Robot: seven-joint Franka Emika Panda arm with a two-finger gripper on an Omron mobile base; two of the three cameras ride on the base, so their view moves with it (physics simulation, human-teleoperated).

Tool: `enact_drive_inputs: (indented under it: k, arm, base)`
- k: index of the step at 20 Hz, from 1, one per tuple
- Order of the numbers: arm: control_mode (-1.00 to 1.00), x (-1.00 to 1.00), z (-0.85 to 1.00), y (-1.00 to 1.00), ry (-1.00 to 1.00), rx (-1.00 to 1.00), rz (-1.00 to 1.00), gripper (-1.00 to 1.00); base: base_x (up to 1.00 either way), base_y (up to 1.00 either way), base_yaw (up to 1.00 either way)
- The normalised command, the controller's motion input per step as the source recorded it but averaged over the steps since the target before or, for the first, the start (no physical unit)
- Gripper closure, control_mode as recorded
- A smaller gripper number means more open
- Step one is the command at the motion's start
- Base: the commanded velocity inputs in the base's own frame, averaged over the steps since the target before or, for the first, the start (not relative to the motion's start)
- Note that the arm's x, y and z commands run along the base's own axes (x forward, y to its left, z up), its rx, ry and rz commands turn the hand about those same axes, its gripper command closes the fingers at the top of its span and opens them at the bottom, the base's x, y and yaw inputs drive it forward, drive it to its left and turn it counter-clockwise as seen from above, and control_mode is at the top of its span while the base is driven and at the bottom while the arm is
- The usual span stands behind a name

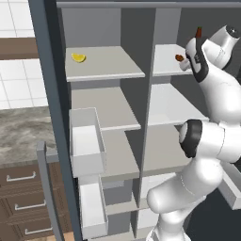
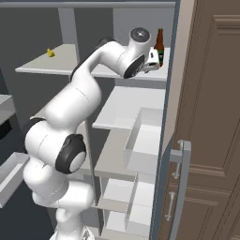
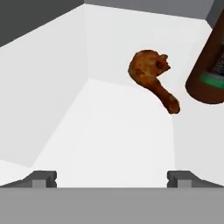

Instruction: There's a chicken drumstick in the fridge that needs to be moved to the freezer for freezing. Pick up the chicken drumstick from the fridge, place it on any shelf in the freezer, and close the fridge and freezer doors when done.

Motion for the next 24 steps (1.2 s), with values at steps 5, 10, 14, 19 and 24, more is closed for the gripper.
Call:
enact_drive_inputs:
  k: [5, 10, 14, 19, 24]
  arm:
    - [-1.00, 0.45, 0.00, -0.24, 0.05, 0.00, 0.00, -1.00]
    - [-1.00, 0.40, -0.01, -0.23, 0.03, 0.00, 0.01, -1.00]
    - [-1.00, 0.39, -0.07, -0.08, 0.00, 0.00, 0.01, -1.00]
    - [-1.00, 0.38, -0.19, 0.00, 0.00, 0.00, 0.02, -1.00]
    - [-1.00, 0.36, -0.26, 0.00, 0.00, 0.00, 0.03, -1.00]
  base:
    - [0.00, 0.00, 0.00]
    - [0.00, 0.00, 0.00]
    - [0.00, 0.00, 0.00]
    - [0.00, 0.00, 0.00]
    - [0.00, 0.00, 0.00]
